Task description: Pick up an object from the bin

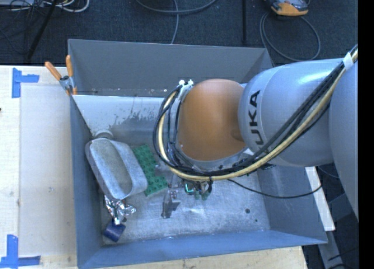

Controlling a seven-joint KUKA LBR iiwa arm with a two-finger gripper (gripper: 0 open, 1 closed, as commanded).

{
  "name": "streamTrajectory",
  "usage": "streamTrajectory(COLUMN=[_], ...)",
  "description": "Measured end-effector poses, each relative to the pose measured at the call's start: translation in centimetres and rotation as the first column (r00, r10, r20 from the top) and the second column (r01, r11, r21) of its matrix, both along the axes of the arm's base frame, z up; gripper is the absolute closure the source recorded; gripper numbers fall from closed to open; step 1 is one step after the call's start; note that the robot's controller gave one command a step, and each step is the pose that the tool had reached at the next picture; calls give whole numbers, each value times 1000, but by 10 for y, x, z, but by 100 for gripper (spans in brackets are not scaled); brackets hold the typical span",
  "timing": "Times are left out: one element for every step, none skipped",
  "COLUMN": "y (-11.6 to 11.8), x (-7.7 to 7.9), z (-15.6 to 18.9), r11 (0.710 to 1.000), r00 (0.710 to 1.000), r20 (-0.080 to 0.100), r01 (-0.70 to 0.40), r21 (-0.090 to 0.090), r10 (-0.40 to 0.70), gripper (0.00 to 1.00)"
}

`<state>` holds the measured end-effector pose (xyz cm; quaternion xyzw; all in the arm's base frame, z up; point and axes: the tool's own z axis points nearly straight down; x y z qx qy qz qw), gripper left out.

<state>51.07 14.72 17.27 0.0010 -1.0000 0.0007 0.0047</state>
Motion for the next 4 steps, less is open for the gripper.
streamTrajectory(y=[38, 47, 53, 58], x=[47, 32, 27, 34], z=[-91, -96, -98, -88], r11=[1000, 996, 995, 997], r00=[1000, 995, 995, 997], r20=[15, 19, 9, 3], r01=[-11, -94, -101, -80], r21=[2, -13, -6, -4], r10=[11, 94, 101, 80], gripper=[0, 0, 100, 100])
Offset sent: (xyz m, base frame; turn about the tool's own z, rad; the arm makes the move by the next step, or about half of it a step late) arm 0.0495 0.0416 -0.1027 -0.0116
